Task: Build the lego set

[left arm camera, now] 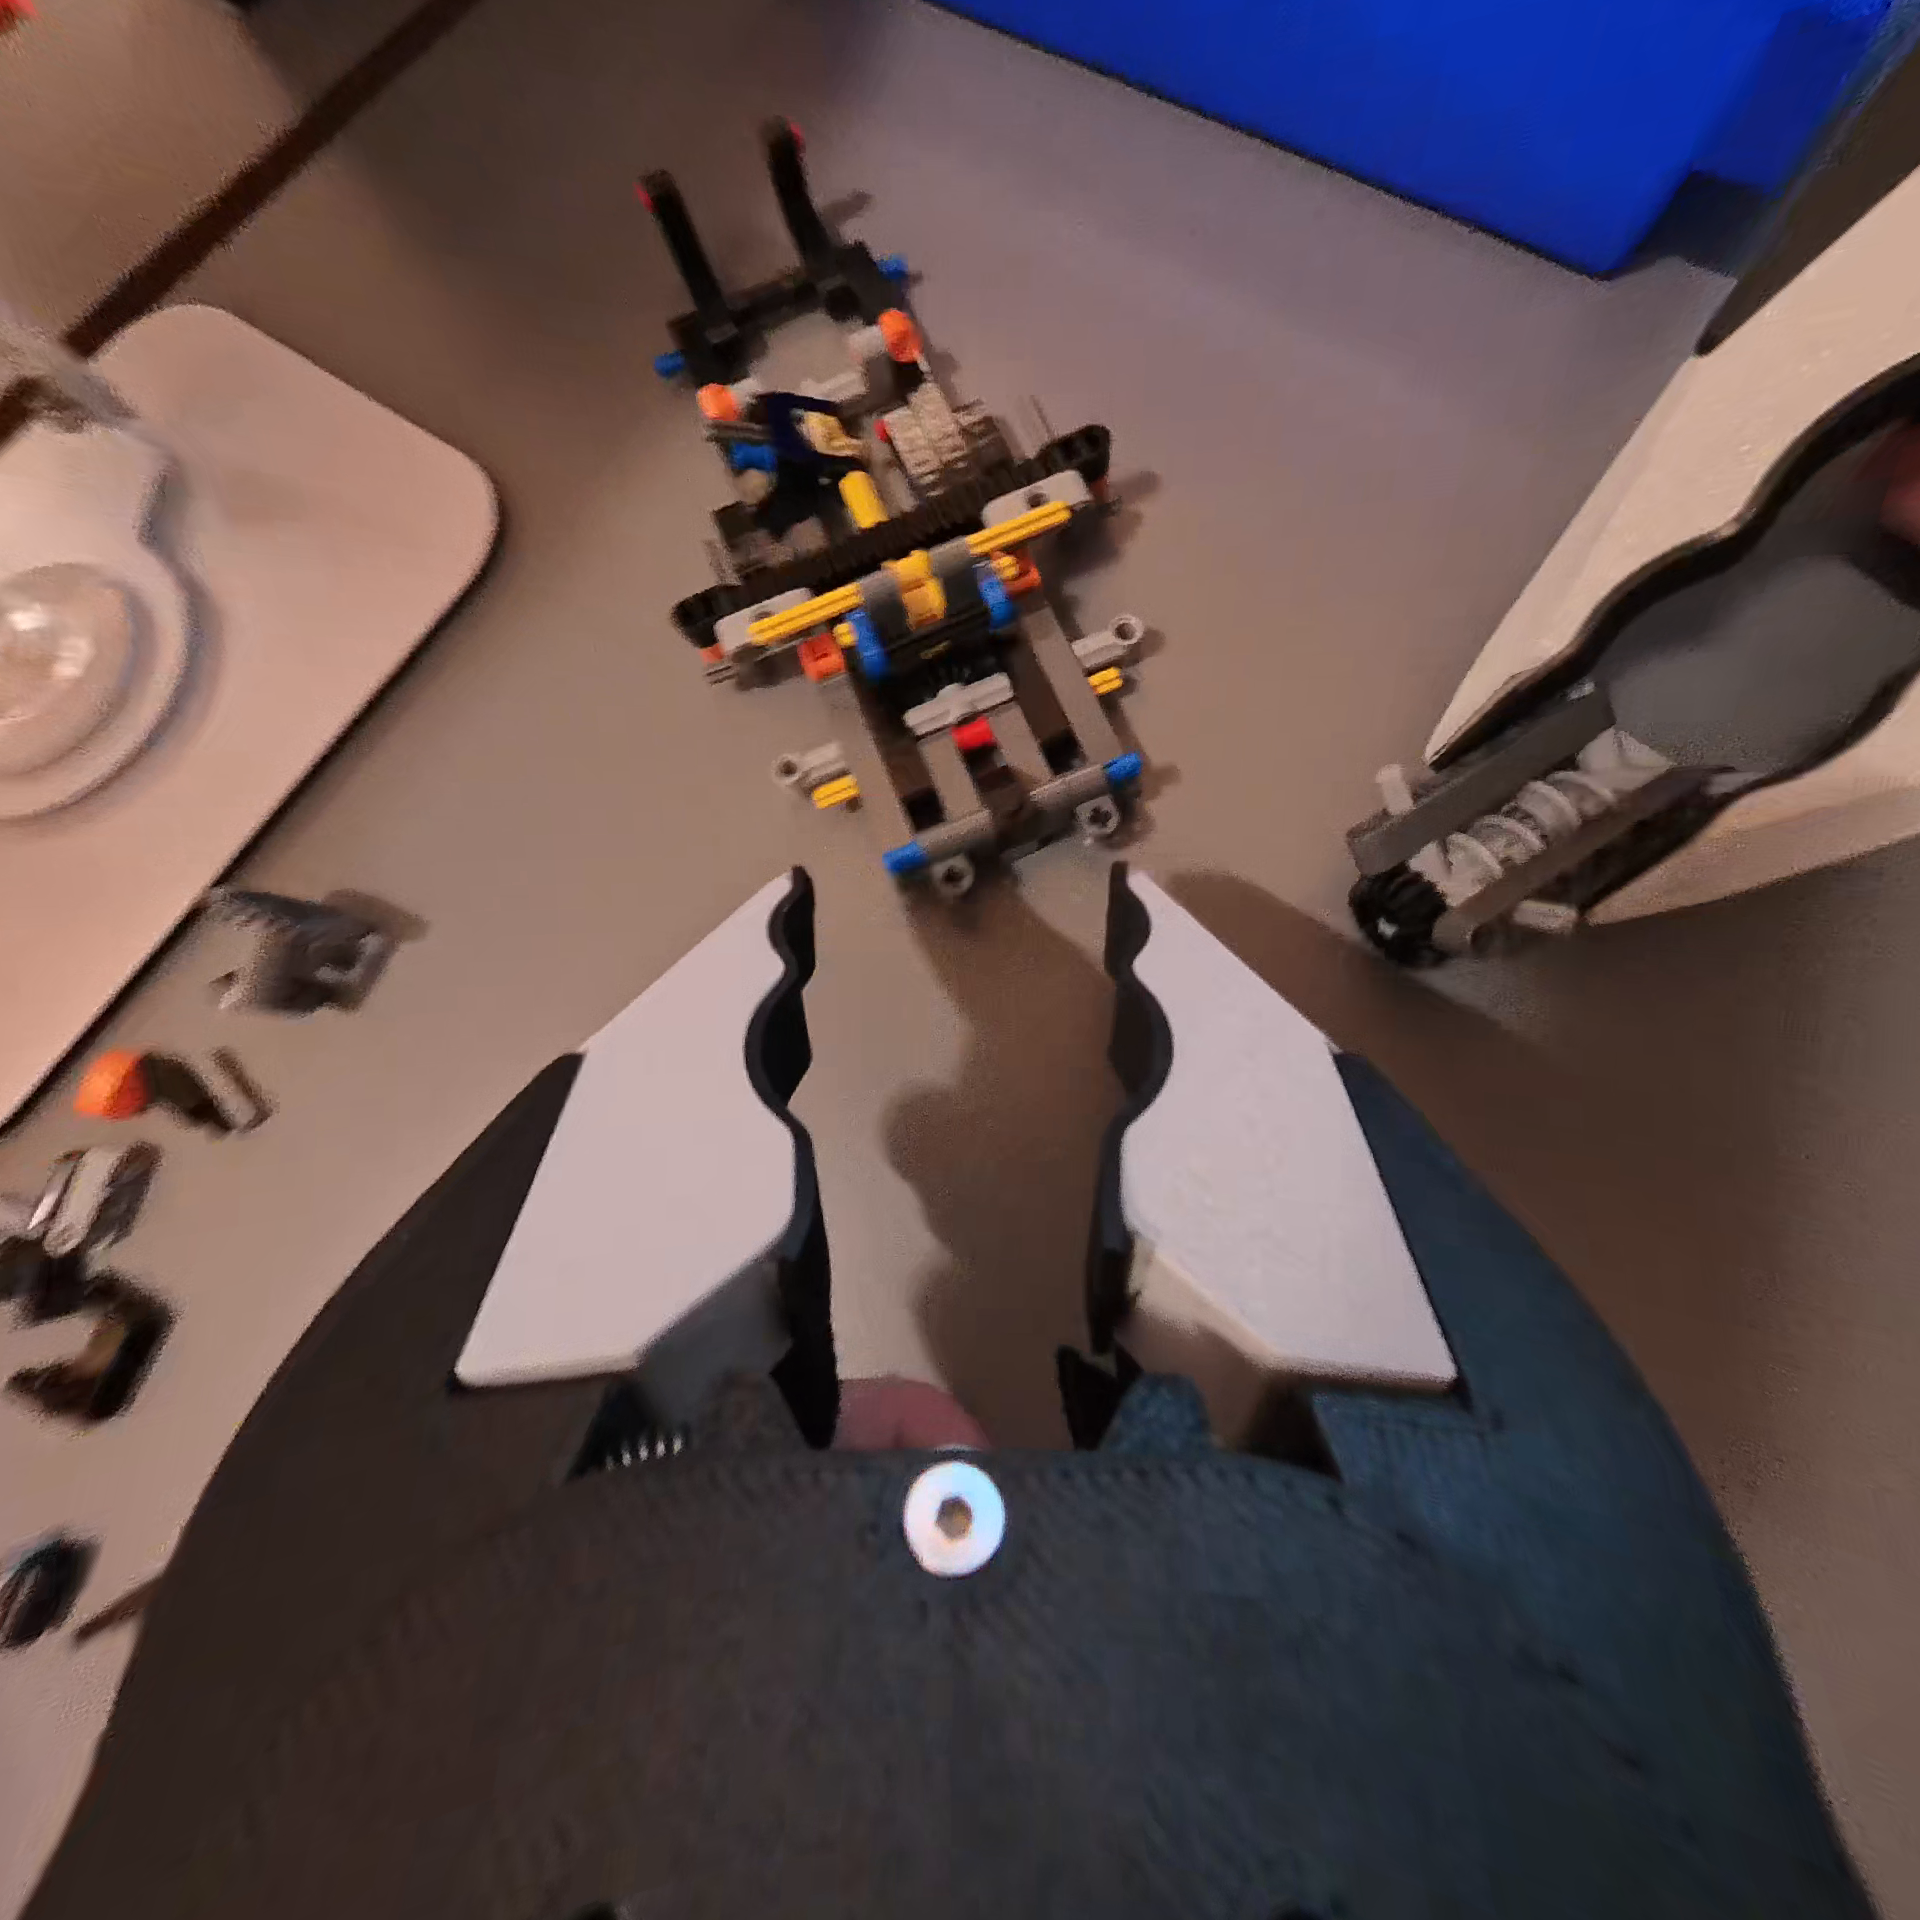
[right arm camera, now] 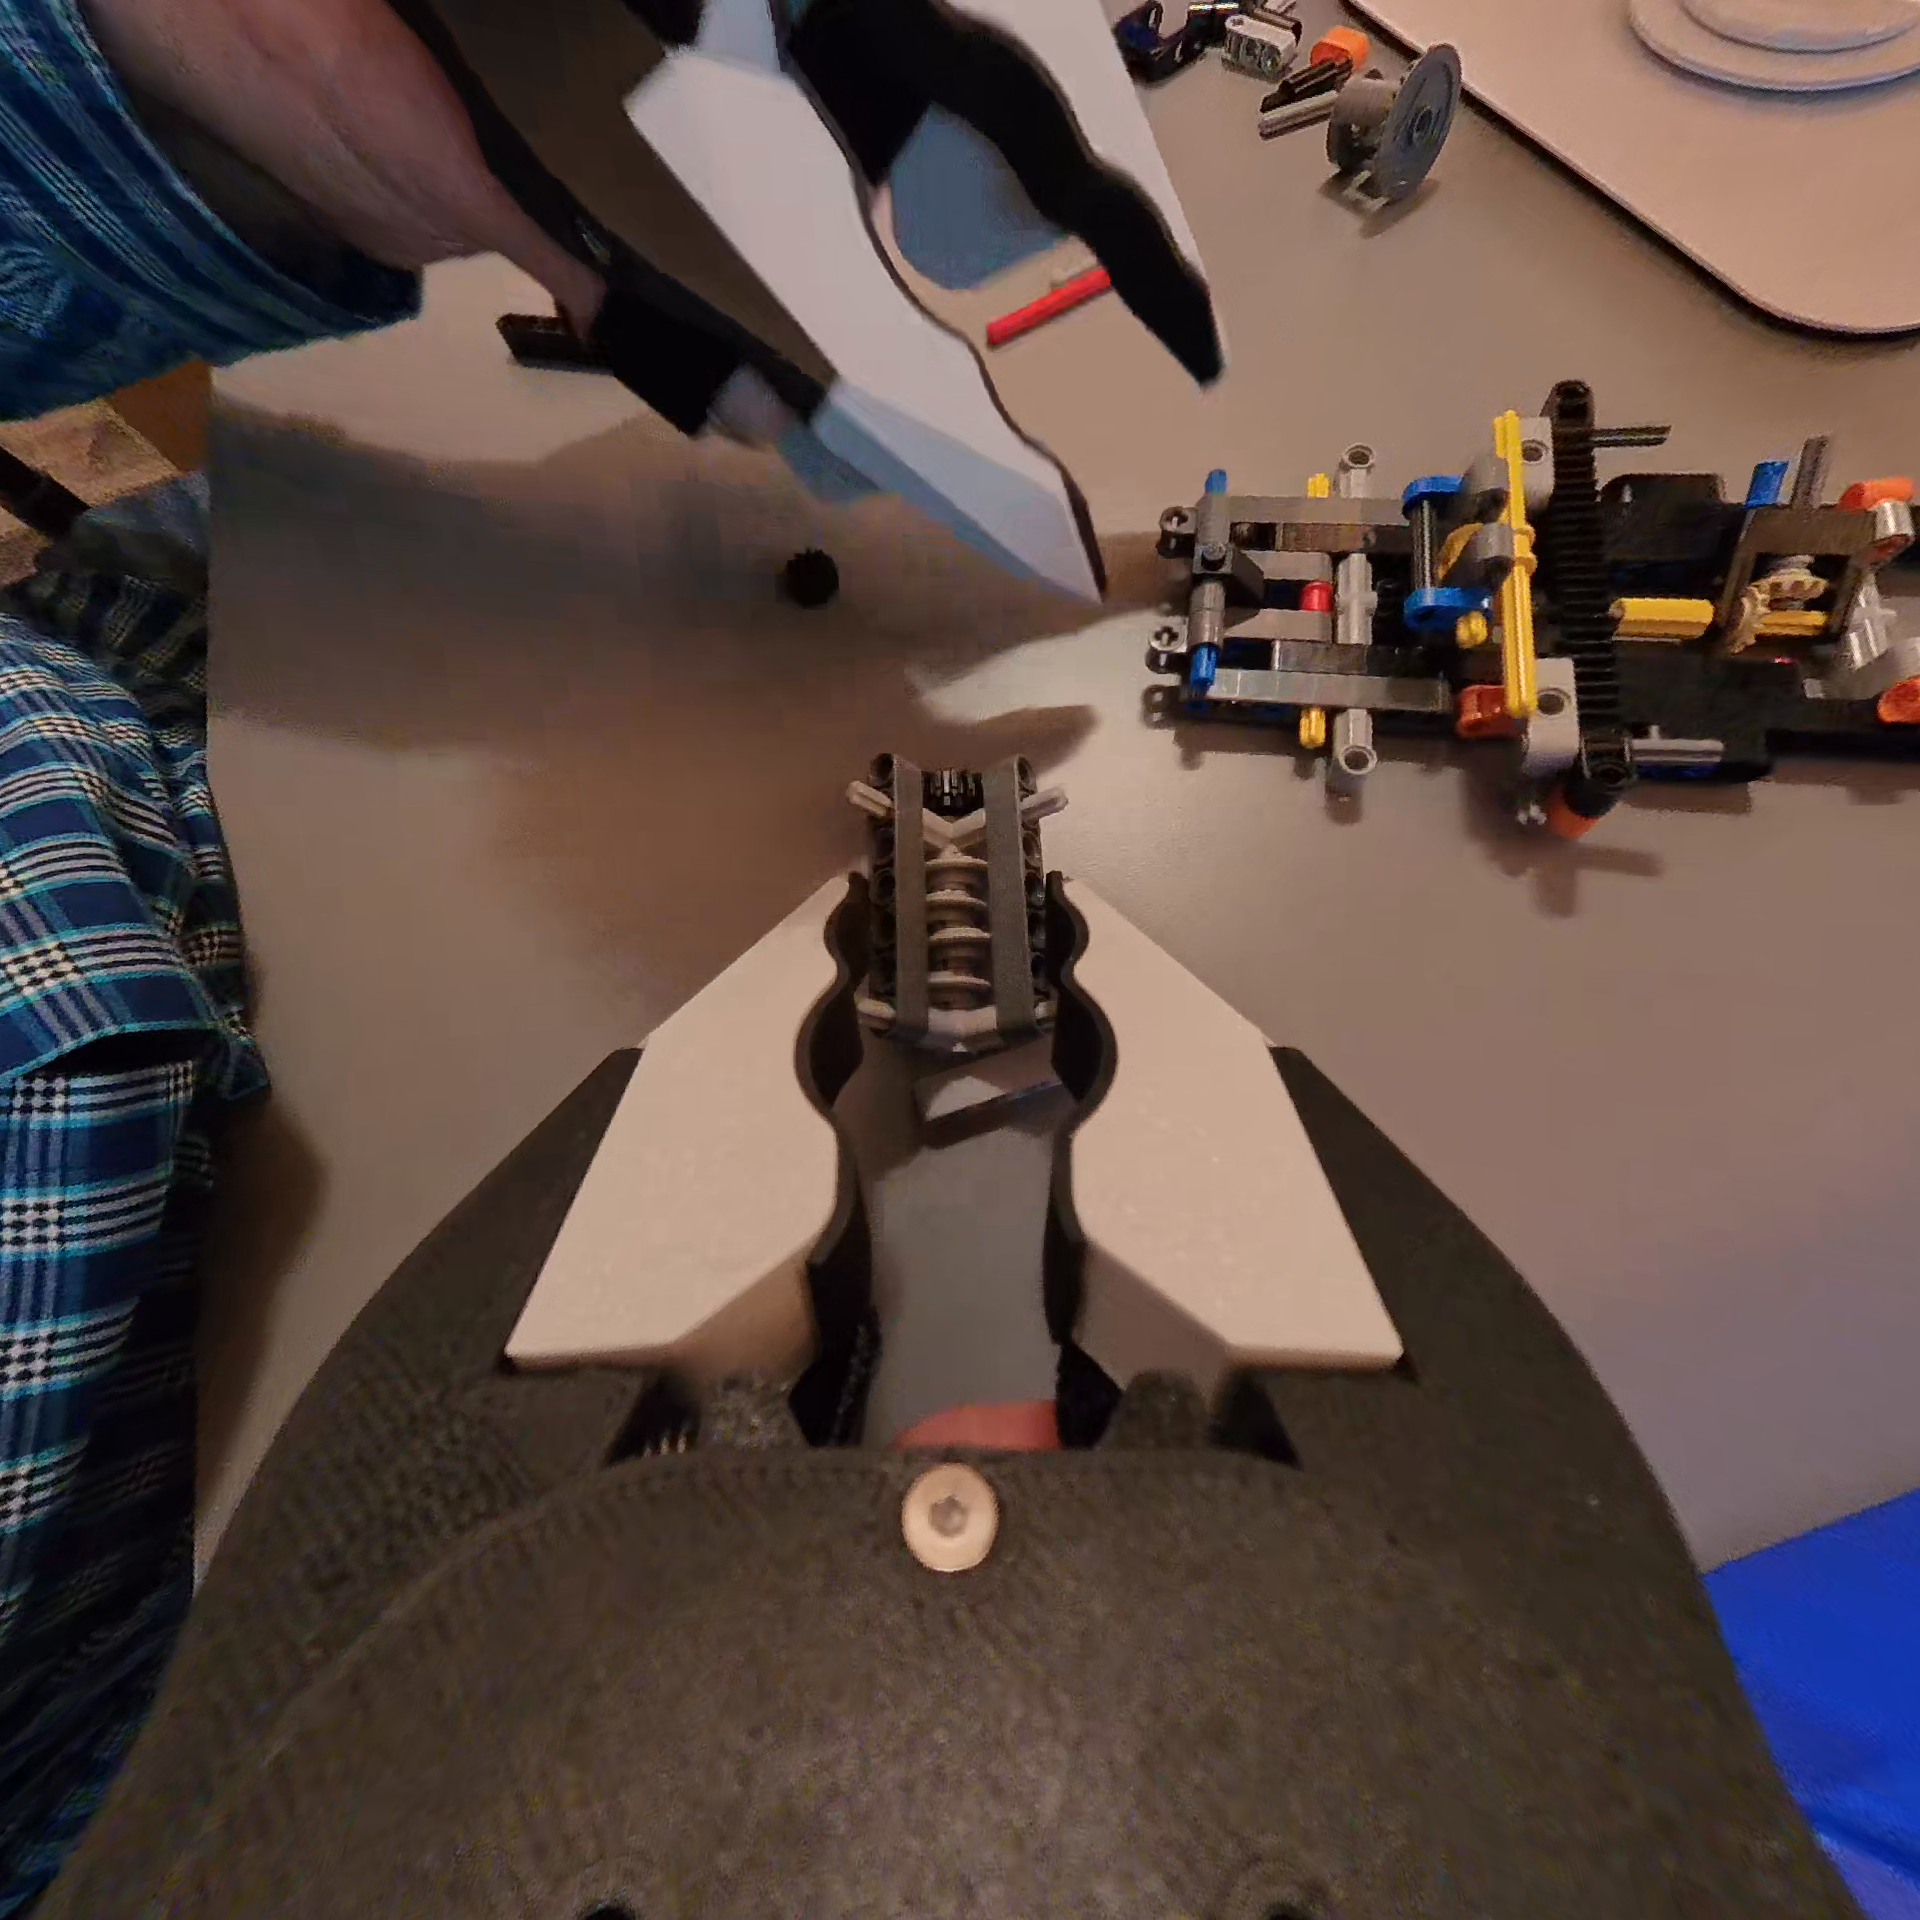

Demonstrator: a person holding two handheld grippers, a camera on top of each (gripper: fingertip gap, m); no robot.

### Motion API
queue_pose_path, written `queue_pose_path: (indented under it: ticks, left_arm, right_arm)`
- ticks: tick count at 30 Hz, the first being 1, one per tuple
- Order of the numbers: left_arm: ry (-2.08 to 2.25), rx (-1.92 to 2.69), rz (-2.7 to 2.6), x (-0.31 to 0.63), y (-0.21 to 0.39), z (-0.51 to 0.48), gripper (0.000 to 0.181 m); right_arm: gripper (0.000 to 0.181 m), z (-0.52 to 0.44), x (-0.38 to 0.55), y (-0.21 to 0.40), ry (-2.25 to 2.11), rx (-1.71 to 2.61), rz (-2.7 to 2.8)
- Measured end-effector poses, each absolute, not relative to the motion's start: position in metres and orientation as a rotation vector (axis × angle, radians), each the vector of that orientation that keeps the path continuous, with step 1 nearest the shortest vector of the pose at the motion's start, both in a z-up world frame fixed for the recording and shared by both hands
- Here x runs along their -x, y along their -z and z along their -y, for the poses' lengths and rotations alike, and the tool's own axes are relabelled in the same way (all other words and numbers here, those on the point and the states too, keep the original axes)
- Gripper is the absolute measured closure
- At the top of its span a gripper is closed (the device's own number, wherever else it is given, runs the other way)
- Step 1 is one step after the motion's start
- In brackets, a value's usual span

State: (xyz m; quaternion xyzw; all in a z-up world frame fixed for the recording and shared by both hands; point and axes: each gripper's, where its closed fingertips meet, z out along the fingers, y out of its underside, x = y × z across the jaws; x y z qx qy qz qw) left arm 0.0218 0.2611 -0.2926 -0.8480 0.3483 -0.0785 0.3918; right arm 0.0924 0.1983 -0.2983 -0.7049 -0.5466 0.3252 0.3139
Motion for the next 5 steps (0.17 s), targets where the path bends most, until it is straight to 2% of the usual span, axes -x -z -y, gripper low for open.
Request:
queue_pose_path:
  ticks: [1,5]
  left_arm:
    - [0.174,2.143,-0.854,-0.011,0.285,-0.259,0.127]
    - [-0.047,2.172,-0.713,0.073,0.270,-0.249,0.128]
  right_arm:
    - [0.151,-0.198,-0.092,0.298,-0.858,1.859,1.441]
    - [0.151,-0.198,-0.092,0.298,-0.861,1.862,1.439]
